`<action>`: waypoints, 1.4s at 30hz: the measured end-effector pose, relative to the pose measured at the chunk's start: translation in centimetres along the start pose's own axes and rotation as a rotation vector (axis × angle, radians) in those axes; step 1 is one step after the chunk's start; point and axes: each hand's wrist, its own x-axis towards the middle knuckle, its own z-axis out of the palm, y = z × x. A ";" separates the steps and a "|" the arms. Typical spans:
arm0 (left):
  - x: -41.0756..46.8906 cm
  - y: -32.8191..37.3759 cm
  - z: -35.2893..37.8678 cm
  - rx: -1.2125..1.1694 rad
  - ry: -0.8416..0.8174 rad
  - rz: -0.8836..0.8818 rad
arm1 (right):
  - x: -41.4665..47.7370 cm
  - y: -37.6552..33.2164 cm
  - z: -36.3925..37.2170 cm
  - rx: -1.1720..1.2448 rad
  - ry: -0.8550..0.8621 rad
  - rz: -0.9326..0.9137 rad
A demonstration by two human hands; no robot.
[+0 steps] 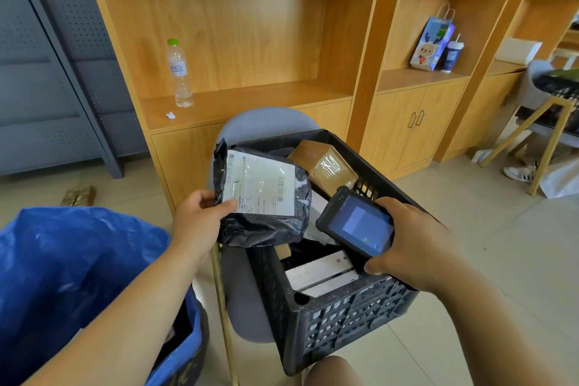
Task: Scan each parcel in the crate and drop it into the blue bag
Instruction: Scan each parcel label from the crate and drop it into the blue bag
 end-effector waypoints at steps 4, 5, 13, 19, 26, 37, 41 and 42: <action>-0.2 0.6 0.0 0.046 0.037 0.090 | 0.1 -0.3 -0.3 -0.067 -0.017 -0.012; -0.3 0.7 0.0 0.057 0.042 0.110 | 0.1 -0.4 -0.4 -0.069 -0.018 -0.017; -0.6 0.9 -0.1 0.096 0.060 0.189 | 0.1 -0.4 -0.7 -0.084 -0.020 -0.028; -0.7 0.7 -0.4 0.084 0.069 0.184 | 0.0 -0.5 -0.5 -0.069 -0.028 -0.024; -1.0 0.4 -1.9 0.040 0.098 0.160 | -0.1 -1.7 -0.5 -0.032 -0.012 -0.060; -0.8 0.3 -3.5 0.001 0.140 0.171 | -0.4 -2.7 -0.5 -0.043 -0.052 -0.057; -0.7 0.5 -3.1 0.022 0.133 0.185 | -0.5 -2.2 -0.7 -0.043 -0.030 -0.062; -0.7 0.5 -3.0 0.028 0.136 0.186 | -0.5 -2.1 -0.7 -0.045 -0.019 -0.063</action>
